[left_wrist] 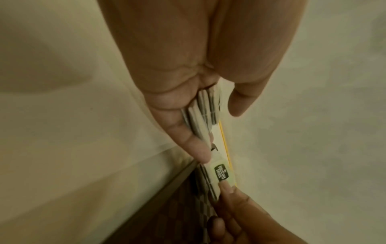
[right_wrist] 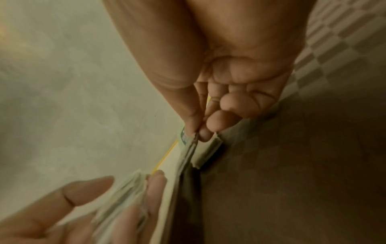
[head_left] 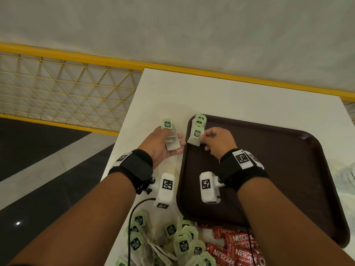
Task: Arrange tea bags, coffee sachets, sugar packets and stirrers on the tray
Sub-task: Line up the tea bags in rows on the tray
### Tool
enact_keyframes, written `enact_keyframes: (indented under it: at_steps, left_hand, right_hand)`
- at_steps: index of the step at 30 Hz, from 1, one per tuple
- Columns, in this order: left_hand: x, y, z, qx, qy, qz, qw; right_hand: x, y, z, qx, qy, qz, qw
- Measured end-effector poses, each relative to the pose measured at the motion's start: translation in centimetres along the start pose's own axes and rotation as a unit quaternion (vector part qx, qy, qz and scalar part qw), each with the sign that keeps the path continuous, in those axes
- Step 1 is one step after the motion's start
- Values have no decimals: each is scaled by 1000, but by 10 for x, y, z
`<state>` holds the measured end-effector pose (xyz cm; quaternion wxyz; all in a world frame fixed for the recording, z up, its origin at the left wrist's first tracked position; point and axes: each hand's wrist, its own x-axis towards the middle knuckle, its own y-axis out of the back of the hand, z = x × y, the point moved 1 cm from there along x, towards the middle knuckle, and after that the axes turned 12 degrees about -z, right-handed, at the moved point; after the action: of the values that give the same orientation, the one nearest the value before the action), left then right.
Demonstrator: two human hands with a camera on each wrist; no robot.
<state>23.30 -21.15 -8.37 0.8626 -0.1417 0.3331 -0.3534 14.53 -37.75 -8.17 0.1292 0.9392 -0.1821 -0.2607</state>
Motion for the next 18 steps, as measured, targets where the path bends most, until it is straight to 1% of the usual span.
enact_keyframes:
  at_steps: [2, 5, 9, 11, 12, 13, 15, 17, 18]
  left_hand:
    - [-2, 0, 1, -10, 10, -2, 1000]
    - [-6, -1, -1, 5, 4, -15, 1000]
    - [-8, 1, -5, 48, -4, -28, 998]
    - [-8, 1, -6, 65, -4, -34, 997]
    - [-9, 1, -7, 71, -6, -38, 997]
    - [-9, 1, -8, 78, -9, -43, 996]
    - [-11, -1, -9, 94, -14, -59, 994]
    - [-12, -6, -10, 116, -16, -76, 990]
    - [-13, -9, -10, 127, -15, -80, 989]
  right_hand:
    - [5, 0, 2, -47, 9, 12, 999]
    - [14, 1, 5, -95, 5, 37, 995]
    - [16, -1, 7, -118, -3, 73, 990]
    - [11, 0, 5, -112, 14, 97, 989]
    - [8, 0, 3, -105, 27, 98, 989]
    - [4, -1, 1, -92, 42, 84, 991]
    - [-6, -8, -5, -40, 65, 26, 997]
    - [-16, -18, -9, 20, 70, -28, 997]
    - [-20, -21, -8, 41, 74, -38, 996]
